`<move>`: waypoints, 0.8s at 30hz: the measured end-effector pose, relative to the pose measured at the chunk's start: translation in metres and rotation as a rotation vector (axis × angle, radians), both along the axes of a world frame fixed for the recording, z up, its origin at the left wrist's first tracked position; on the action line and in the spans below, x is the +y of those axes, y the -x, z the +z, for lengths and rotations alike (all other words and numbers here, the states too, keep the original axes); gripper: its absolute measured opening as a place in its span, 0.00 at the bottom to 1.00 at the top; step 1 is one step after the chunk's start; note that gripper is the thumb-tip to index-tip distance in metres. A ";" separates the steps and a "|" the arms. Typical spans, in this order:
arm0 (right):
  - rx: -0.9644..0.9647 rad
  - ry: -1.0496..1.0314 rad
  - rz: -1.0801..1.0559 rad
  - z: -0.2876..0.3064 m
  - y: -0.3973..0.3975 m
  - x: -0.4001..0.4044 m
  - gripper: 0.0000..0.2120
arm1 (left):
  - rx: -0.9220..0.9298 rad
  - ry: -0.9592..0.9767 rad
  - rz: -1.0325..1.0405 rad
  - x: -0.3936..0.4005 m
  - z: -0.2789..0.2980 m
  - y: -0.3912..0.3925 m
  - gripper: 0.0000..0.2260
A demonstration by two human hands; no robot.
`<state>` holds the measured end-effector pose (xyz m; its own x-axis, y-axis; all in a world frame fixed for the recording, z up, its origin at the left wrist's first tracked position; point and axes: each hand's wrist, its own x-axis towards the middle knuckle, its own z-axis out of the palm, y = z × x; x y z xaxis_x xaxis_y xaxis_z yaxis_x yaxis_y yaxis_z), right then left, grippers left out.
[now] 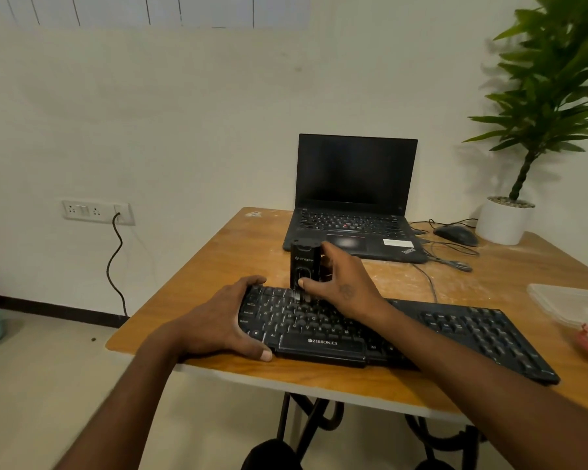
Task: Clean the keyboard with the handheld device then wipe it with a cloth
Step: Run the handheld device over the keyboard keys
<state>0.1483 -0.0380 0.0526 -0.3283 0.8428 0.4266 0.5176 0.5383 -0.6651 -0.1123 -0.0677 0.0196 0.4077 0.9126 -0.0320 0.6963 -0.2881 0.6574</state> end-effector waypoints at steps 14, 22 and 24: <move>0.033 0.070 0.217 -0.003 0.013 -0.064 0.27 | -0.021 -0.023 -0.007 0.004 -0.004 0.002 0.57; -0.013 -0.034 0.030 -0.003 0.018 -0.009 0.24 | -0.016 -0.004 0.002 0.002 -0.002 0.000 0.58; -0.003 -0.037 0.004 -0.004 0.015 0.002 0.24 | -0.011 -0.009 -0.003 0.002 -0.003 0.001 0.57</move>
